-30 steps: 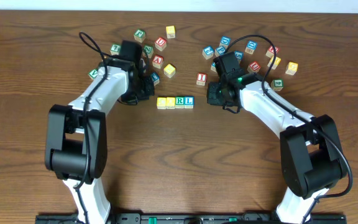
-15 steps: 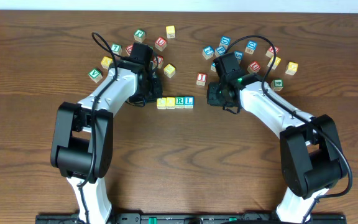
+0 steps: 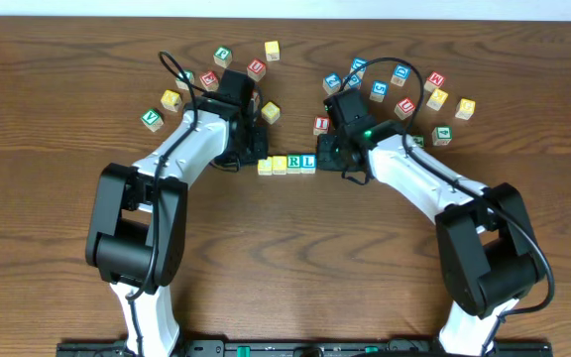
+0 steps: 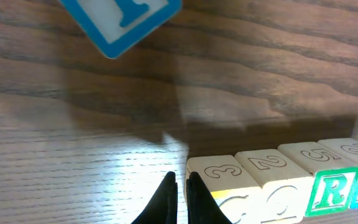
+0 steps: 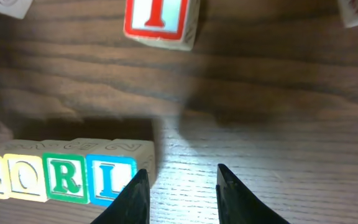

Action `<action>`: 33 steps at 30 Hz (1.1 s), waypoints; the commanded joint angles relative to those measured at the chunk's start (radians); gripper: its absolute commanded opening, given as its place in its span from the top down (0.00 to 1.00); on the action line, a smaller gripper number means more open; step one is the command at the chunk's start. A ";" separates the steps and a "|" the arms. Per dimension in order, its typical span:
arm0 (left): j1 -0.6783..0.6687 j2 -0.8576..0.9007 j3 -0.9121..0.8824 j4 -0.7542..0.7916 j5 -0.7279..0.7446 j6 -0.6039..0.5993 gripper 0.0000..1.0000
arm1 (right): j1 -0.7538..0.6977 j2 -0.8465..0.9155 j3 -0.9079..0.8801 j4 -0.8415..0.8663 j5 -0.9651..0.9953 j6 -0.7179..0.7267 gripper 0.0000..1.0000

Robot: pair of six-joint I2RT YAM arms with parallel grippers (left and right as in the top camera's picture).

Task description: Spell out CORL

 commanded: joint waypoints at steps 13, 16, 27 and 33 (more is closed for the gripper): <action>-0.006 0.013 -0.004 0.001 0.013 -0.005 0.92 | -0.019 0.019 -0.006 -0.002 0.021 0.045 0.78; -0.007 0.013 -0.004 0.002 0.013 -0.005 0.92 | -0.019 0.019 -0.006 -0.005 0.020 0.045 0.75; -0.044 0.013 -0.004 0.031 0.011 -0.005 0.92 | -0.009 0.036 -0.007 -0.013 -0.017 0.064 0.77; -0.048 0.013 -0.004 0.037 0.011 -0.005 0.92 | -0.009 0.035 -0.007 -0.017 -0.017 0.063 0.76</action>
